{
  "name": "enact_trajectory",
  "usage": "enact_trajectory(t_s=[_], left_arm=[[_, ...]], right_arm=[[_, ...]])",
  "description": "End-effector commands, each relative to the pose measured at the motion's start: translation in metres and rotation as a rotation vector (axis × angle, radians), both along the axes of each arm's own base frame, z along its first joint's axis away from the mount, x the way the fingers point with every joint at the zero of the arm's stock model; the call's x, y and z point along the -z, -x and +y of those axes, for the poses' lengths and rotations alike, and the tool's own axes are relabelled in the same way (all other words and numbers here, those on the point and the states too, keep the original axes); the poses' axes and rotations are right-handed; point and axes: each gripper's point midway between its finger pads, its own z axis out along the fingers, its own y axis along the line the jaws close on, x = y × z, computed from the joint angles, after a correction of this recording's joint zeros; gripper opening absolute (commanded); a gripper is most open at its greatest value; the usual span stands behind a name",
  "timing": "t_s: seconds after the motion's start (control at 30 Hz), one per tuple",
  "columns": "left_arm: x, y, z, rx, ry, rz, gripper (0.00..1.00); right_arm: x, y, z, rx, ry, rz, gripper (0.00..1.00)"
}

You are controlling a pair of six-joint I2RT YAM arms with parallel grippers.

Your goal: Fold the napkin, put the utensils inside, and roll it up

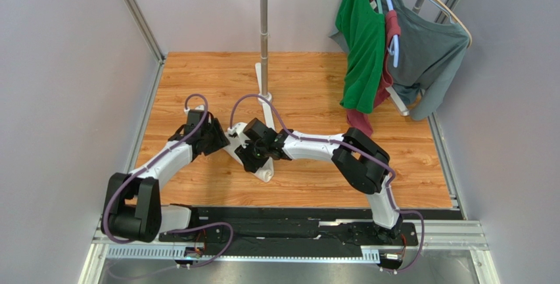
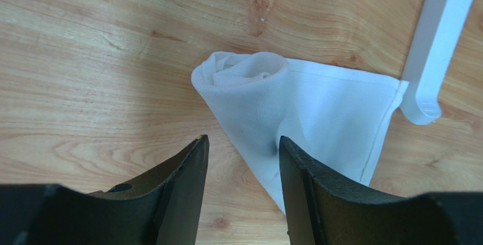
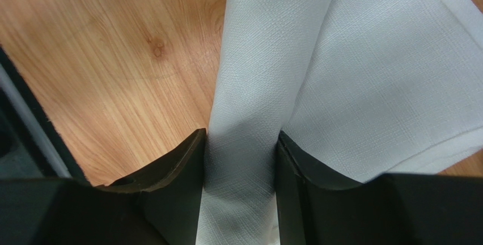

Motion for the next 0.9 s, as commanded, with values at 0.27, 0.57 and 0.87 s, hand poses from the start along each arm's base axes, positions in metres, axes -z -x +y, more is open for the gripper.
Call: enact_trajectory(t_s=[0.27, 0.57, 0.87], left_arm=[[-0.033, 0.003, 0.002, -0.015, 0.024, -0.146, 0.60], [-0.015, 0.001, -0.007, -0.003, 0.068, -0.119, 0.60], [0.003, 0.007, -0.007, -0.021, 0.074, -0.049, 0.59]], right_arm=[[0.019, 0.021, -0.009, -0.031, -0.196, 0.411, 0.24], [0.028, 0.019, -0.005, -0.037, -0.234, 0.511, 0.22], [0.035, 0.010, -0.005, 0.010, -0.244, 0.549, 0.22]])
